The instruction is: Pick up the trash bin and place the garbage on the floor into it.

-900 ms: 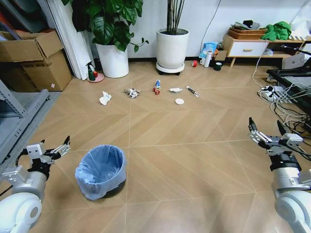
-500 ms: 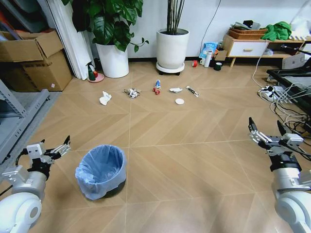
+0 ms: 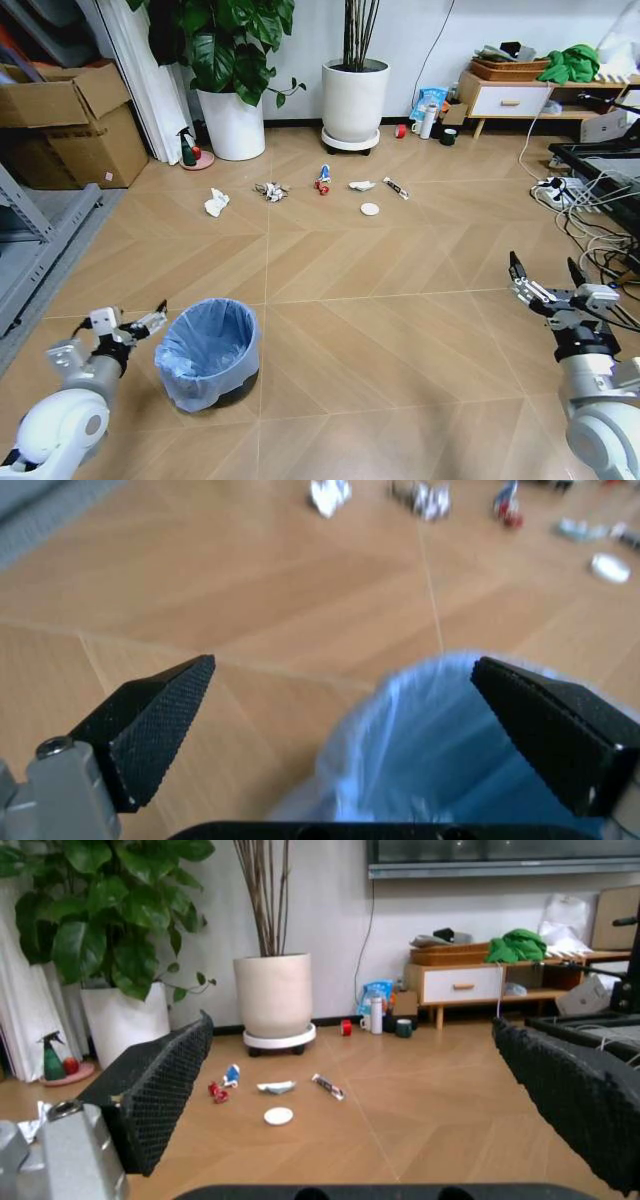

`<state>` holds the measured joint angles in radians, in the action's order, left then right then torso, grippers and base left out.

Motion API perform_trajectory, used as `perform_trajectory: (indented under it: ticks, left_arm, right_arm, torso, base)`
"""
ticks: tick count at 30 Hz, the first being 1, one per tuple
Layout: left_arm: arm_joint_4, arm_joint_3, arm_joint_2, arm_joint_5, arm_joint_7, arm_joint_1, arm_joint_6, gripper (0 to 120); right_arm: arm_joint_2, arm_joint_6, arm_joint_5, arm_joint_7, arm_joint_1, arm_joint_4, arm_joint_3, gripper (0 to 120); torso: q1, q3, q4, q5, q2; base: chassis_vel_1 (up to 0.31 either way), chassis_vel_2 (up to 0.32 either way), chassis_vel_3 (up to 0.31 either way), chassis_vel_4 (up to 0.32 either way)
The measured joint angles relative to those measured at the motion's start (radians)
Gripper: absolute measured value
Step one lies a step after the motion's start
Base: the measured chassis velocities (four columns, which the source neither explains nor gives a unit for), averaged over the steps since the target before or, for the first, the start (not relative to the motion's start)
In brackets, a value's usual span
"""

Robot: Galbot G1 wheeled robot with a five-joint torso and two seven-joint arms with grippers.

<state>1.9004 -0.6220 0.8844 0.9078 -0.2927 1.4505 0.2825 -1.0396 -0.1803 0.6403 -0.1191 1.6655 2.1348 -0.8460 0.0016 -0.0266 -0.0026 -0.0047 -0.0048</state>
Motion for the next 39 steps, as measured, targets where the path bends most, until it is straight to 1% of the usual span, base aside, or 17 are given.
perform_trajectory:
  ticks: [4, 12, 13, 15, 17, 19, 21, 23, 24, 26, 28, 29, 33, 34, 36, 37, 39]
  left_arm:
    - [-0.048, 0.056, -0.003, -0.012, -0.007, -0.024, 0.031, 100]
    - [-0.124, 0.097, -0.010, -0.024, -0.005, -0.058, 0.045, 100]
    - [-0.136, 0.102, -0.011, -0.024, 0.001, -0.066, 0.046, 94]
    - [-0.141, 0.104, -0.011, -0.024, 0.005, -0.069, 0.046, 90]
    - [-0.153, 0.114, -0.015, -0.024, 0.024, -0.076, 0.046, 81]
    - [-0.155, 0.117, -0.017, -0.023, 0.029, -0.077, 0.046, 77]
    - [-0.158, 0.122, -0.020, -0.020, 0.045, -0.080, 0.046, 68]
    - [-0.159, 0.123, -0.022, -0.016, 0.058, -0.081, 0.045, 57]
    - [-0.159, 0.123, -0.022, -0.016, 0.058, -0.081, 0.045, 57]
    - [-0.161, 0.121, -0.024, -0.014, 0.067, -0.080, 0.045, 51]
    - [-0.162, 0.115, -0.027, -0.013, 0.079, -0.077, 0.043, 41]
    - [-0.162, 0.115, -0.027, -0.013, 0.079, -0.077, 0.043, 41]
    - [-0.159, 0.105, -0.032, -0.009, 0.087, -0.070, 0.042, 21]
    - [-0.159, 0.105, -0.032, -0.009, 0.087, -0.070, 0.042, 21]
    - [-0.155, 0.104, -0.036, -0.008, 0.088, -0.065, 0.042, 11]
    - [-0.155, 0.104, -0.036, -0.008, 0.088, -0.065, 0.042, 11]
    - [-0.151, 0.103, -0.037, -0.007, 0.088, -0.064, 0.042, 2]
  right_arm:
    - [-0.003, -0.001, -0.005, 0.000, 0.003, -0.004, 0.001, 100]
    - [-0.002, -0.002, -0.008, 0.000, -0.001, -0.011, 0.008, 100]
    - [-0.003, -0.001, -0.008, 0.000, -0.002, -0.013, 0.011, 100]
    - [-0.004, -0.001, -0.008, 0.000, -0.002, -0.014, 0.012, 100]
    - [-0.007, -0.001, -0.010, 0.000, -0.003, -0.016, 0.015, 100]
    - [-0.007, -0.001, -0.010, 0.000, -0.004, -0.017, 0.016, 100]
    - [-0.008, 0.001, -0.010, -0.001, -0.009, -0.018, 0.017, 100]
    - [-0.008, 0.002, -0.011, -0.002, -0.011, -0.018, 0.018, 100]
    - [-0.008, 0.002, -0.011, -0.002, -0.011, -0.018, 0.018, 100]
    - [-0.010, 0.002, -0.013, -0.003, -0.011, -0.019, 0.019, 100]
    - [-0.011, -0.001, -0.021, -0.003, -0.009, -0.020, 0.019, 100]
    - [-0.011, -0.001, -0.021, -0.003, -0.009, -0.020, 0.019, 100]
    - [-0.010, -0.004, -0.029, -0.007, -0.011, -0.021, 0.018, 100]
    - [-0.010, -0.004, -0.029, -0.007, -0.011, -0.021, 0.018, 100]
    - [-0.011, -0.004, -0.047, -0.017, -0.010, -0.020, 0.016, 100]
    - [-0.011, -0.004, -0.047, -0.017, -0.010, -0.020, 0.016, 100]
    - [-0.012, -0.005, -0.057, -0.020, -0.004, -0.013, 0.014, 100]
  torso:
    - [0.000, 0.000, 0.0001, 0.0002, 0.000]
    - [0.000, 0.000, 0.0002, -0.0001, 0.000]
    - [0.000, 0.000, 0.0002, 0.0001, 0.000]
    - [0.000, 0.000, 0.0002, 0.0001, 0.000]
    - [0.000, 0.000, 0.0001, 0.0000, 0.000]
    - [0.000, 0.000, 0.0001, 0.0001, 0.000]
    - [0.000, 0.000, 0.0001, -0.0001, 0.000]
    - [0.000, 0.000, 0.0001, 0.0000, 0.000]
    - [0.000, 0.000, 0.0001, 0.0000, 0.000]
    - [0.000, 0.000, 0.0001, -0.0001, 0.000]
    - [0.000, 0.000, 0.0001, 0.0000, 0.000]
    - [0.000, 0.000, 0.0001, 0.0000, 0.000]
    - [0.000, 0.000, 0.0001, -0.0001, 0.000]
    - [0.000, 0.000, 0.0001, -0.0001, 0.000]
    - [0.000, 0.000, 0.0001, 0.0000, 0.000]
    - [0.000, 0.000, 0.0001, 0.0000, 0.000]
    - [0.000, 0.000, 0.0001, -0.0001, 0.000]
  base:
    - [0.000, 0.000, 0.000, 0.000]
    - [0.000, 0.000, 0.000, 0.000]
    - [0.000, 0.000, 0.000, 0.000]
    - [0.000, 0.000, 0.000, 0.000]
    - [0.000, 0.000, 0.000, 0.000]
    - [0.000, 0.000, 0.000, 0.000]
    - [0.000, 0.000, 0.000, 0.000]
    - [0.000, 0.000, 0.000, 0.000]
    - [0.000, 0.000, 0.000, 0.000]
    - [0.000, 0.000, 0.000, 0.000]
    - [0.000, 0.000, 0.000, 0.000]
    - [0.000, 0.000, 0.000, 0.000]
    - [0.000, 0.000, 0.000, 0.000]
    - [0.000, 0.000, 0.000, 0.000]
    - [0.000, 0.000, 0.000, 0.000]
    - [0.000, 0.000, 0.000, 0.000]
    - [0.000, 0.000, 0.000, 0.000]
